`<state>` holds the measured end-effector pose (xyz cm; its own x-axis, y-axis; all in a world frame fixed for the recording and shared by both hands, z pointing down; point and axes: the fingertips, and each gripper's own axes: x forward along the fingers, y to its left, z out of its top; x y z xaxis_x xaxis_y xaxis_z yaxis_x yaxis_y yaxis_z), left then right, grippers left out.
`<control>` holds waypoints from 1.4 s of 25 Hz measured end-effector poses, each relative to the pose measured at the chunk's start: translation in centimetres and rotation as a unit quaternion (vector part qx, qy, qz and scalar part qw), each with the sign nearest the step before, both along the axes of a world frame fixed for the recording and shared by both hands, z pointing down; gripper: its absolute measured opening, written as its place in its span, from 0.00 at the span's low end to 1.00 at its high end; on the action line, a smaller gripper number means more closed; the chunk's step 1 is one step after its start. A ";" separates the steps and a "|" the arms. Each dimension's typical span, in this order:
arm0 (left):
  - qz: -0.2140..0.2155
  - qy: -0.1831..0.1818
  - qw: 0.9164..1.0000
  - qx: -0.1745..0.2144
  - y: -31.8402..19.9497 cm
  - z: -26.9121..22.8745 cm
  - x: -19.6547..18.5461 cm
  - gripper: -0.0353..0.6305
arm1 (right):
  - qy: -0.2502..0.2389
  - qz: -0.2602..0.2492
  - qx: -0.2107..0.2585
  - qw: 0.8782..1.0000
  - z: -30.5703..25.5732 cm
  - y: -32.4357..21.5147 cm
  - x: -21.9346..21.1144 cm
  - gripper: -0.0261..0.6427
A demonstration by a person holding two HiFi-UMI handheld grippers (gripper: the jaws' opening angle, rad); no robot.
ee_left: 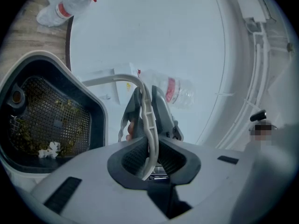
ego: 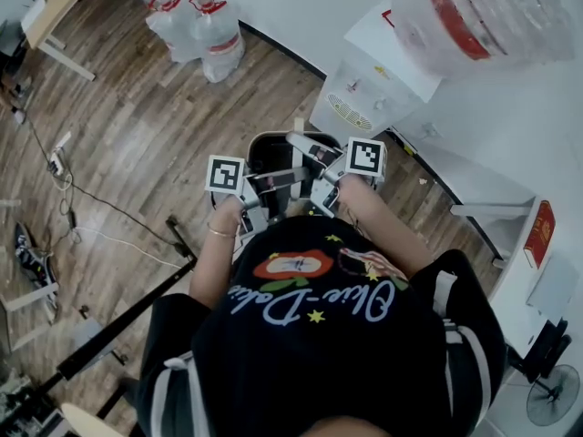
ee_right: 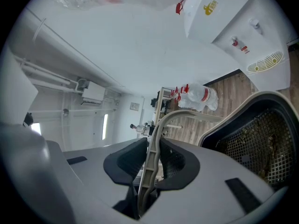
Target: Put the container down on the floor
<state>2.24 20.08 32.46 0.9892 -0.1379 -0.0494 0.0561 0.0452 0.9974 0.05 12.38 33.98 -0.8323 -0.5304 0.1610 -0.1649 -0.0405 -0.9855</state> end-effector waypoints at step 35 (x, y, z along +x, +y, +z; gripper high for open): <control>-0.057 -0.005 0.998 -0.013 -0.4 0.2 -1.3 0.13 | -0.002 -0.051 -0.008 0.999 0.6 -0.2 -2.0 0.14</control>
